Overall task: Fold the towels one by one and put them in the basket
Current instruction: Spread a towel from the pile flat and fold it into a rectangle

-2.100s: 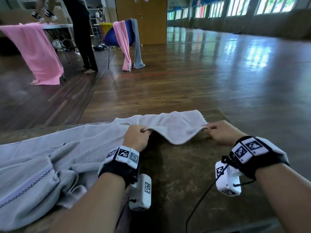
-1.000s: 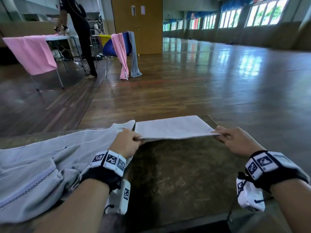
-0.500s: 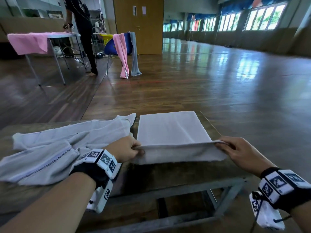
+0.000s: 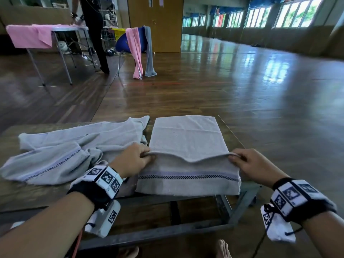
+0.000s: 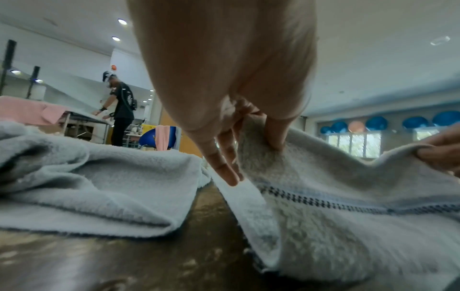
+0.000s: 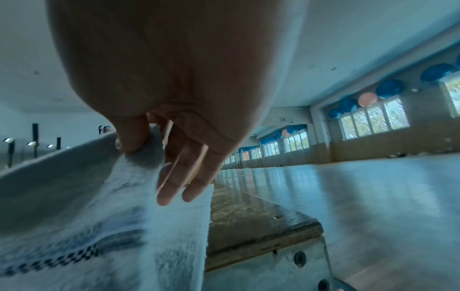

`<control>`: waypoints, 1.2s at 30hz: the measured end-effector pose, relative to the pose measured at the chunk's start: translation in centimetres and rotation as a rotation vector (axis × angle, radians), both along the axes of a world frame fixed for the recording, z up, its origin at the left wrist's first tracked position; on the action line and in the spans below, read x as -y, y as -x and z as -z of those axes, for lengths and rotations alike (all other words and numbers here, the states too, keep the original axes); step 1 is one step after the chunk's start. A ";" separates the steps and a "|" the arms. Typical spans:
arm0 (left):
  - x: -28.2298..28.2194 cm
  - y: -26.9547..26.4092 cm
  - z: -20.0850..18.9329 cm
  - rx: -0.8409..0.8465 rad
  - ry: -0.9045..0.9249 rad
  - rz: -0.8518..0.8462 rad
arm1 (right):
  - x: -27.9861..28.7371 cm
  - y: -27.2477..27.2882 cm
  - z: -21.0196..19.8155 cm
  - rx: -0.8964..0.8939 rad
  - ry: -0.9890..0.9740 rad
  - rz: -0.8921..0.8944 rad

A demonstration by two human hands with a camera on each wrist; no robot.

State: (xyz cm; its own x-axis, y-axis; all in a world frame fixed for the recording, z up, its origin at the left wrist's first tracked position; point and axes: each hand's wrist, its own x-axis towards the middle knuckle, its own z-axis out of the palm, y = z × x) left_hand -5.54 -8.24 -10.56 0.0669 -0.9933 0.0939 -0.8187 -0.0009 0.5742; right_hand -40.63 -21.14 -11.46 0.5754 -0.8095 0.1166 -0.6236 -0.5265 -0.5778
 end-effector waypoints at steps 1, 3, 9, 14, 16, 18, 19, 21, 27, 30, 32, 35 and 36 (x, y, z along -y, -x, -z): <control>0.1 0.1 0.3 0.028 -0.034 0.016 | 0.0 -0.3 0.4 -0.040 -0.009 -0.016; -0.1 0.3 0.7 0.101 -0.145 0.069 | -0.2 -0.9 1.1 -0.140 -0.056 -0.060; 0.7 0.5 -0.4 0.255 -0.347 0.144 | 0.3 -1.4 0.2 -0.328 -0.126 -0.084; 0.7 -1.1 -0.9 0.054 -0.218 0.062 | 1.2 -0.7 -0.7 -0.138 -0.112 0.003; 1.0 -1.2 -0.1 0.009 -0.057 -0.022 | 1.8 -0.8 -0.4 -0.082 0.015 0.100; 1.5 -1.2 0.8 0.022 0.037 -0.048 | 2.2 -1.2 -0.1 -0.052 0.092 0.125; 1.9 -1.2 1.3 0.036 0.050 -0.040 | 2.3 -1.5 0.0 -0.046 0.099 0.115; 2.3 -1.0 2.3 0.045 0.007 0.020 | 2.4 -2.1 0.4 -0.075 0.081 0.072; 4.6 -0.4 1.2 0.281 -0.279 0.075 | 3.4 -3.4 1.0 -0.354 -0.087 -0.010; 5.3 -1.0 -0.7 0.281 -0.465 0.127 | 3.9 -3.7 -0.2 -0.391 -0.120 -0.032; 5.4 -2.0 -1.4 0.218 -0.467 0.141 | 4.0 -4.1 -0.5 -0.322 -0.091 -0.018; 6.2 -3.2 -1.1 0.097 -0.193 -0.006 | 4.4 -5.2 -0.2 -0.141 0.107 0.109; 6.7 -3.3 -0.8 0.072 -0.074 -0.060 | 4.8 -5.7 0.0 -0.081 0.171 0.152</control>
